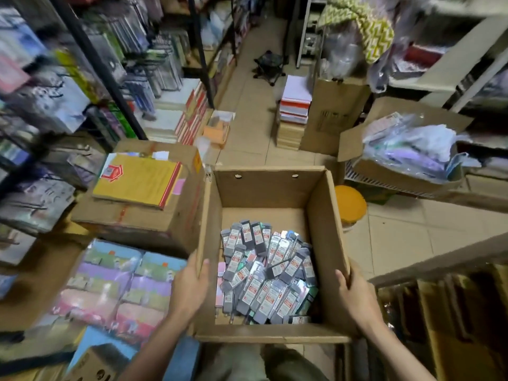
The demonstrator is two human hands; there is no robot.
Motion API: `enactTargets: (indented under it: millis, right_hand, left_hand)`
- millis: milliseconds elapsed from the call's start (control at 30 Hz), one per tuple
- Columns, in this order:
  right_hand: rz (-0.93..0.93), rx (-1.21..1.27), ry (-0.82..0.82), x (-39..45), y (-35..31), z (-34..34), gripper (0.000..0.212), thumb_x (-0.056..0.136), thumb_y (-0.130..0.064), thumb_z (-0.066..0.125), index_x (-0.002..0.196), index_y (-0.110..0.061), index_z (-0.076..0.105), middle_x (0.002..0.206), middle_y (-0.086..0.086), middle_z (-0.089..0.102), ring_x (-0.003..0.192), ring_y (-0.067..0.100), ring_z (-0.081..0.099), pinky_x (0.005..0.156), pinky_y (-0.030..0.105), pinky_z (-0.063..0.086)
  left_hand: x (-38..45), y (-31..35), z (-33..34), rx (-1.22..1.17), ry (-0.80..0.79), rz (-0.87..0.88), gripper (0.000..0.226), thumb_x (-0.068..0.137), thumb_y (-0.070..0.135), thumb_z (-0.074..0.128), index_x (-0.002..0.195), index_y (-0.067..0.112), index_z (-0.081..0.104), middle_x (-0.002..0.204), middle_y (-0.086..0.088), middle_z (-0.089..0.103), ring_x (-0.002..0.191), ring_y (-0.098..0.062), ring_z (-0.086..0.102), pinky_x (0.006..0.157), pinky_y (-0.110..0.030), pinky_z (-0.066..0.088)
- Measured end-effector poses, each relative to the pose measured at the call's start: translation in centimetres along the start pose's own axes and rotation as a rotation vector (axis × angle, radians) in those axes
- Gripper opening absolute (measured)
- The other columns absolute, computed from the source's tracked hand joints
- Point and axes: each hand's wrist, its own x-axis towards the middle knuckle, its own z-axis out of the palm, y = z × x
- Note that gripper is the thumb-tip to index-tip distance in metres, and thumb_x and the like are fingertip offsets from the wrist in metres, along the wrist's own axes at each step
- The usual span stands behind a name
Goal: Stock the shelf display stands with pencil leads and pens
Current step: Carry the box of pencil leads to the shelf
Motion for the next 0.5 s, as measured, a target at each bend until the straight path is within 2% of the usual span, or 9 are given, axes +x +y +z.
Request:
enactTargets:
  millis: [100,233,333,500]
  right_hand:
    - [-0.058,-0.006,-0.001,6.6,-4.3,-0.4,0.038,0.098,-0.019,0.053,0.135,-0.011,0.048,0.12,0.016,0.065,0.107,0.037,0.062,0.084,0.039,0.048]
    - [-0.075,0.026,-0.013,15.8,-9.8,0.5,0.034,0.098,-0.018,0.053,0.131,-0.012,0.05,0.115,0.018,0.066,0.101,0.04,0.063,0.084,0.044,0.051]
    - [-0.069,0.042,-0.003,21.9,-13.9,1.4,0.028,0.098,-0.018,0.053,0.126,-0.011,0.052,0.113,0.017,0.067,0.101,0.039,0.062,0.086,0.047,0.051]
    - [-0.04,0.008,0.029,30.8,-20.5,1.2,0.027,0.098,-0.019,0.054,0.123,-0.01,0.055,0.11,0.016,0.069,0.099,0.042,0.062,0.077,0.04,0.047]
  left_hand:
    - [6.1,3.1,-0.5,-0.014,0.04,-0.006,0.037,0.1,0.025,0.047,0.135,0.014,0.05,0.113,-0.018,0.068,0.104,-0.04,0.062,0.086,-0.041,0.049]
    - [15.6,6.4,-0.4,-0.045,0.083,-0.009,0.037,0.099,0.026,0.048,0.135,0.017,0.051,0.11,-0.014,0.07,0.101,-0.037,0.064,0.084,-0.037,0.047]
    - [22.9,8.9,-0.4,-0.04,0.09,-0.015,0.038,0.1,0.029,0.047,0.136,0.02,0.051,0.102,-0.009,0.071,0.087,-0.026,0.065,0.078,-0.03,0.045]
    - [34.3,14.0,-1.6,-0.015,0.048,-0.003,0.04,0.1,0.032,0.046,0.137,0.017,0.049,0.09,-0.007,0.067,0.085,-0.028,0.064,0.073,-0.032,0.046]
